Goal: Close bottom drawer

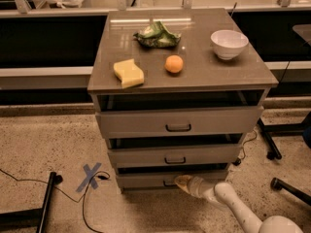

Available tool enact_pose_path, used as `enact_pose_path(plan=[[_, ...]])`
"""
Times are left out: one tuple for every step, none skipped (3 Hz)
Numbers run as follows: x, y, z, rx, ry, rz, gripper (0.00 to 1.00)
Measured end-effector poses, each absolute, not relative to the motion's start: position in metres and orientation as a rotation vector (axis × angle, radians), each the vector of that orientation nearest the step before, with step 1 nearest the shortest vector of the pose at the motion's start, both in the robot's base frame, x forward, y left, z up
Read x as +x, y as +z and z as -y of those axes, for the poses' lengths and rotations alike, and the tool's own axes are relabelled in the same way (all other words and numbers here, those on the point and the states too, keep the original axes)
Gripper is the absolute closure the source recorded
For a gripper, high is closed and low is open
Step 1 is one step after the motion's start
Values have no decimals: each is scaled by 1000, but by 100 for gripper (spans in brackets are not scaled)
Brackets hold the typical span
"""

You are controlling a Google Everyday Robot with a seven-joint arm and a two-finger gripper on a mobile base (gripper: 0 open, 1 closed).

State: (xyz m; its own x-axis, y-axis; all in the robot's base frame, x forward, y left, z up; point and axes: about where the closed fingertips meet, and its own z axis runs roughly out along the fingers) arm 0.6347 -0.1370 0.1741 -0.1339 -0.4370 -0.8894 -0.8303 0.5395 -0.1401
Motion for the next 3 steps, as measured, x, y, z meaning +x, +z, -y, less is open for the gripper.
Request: enact_pose_path(plan=[[620, 181, 137, -1093, 501, -1716, 100], [590, 188, 135, -1157, 558, -1671, 100], [541, 181, 127, -1192, 731, -1638, 100]])
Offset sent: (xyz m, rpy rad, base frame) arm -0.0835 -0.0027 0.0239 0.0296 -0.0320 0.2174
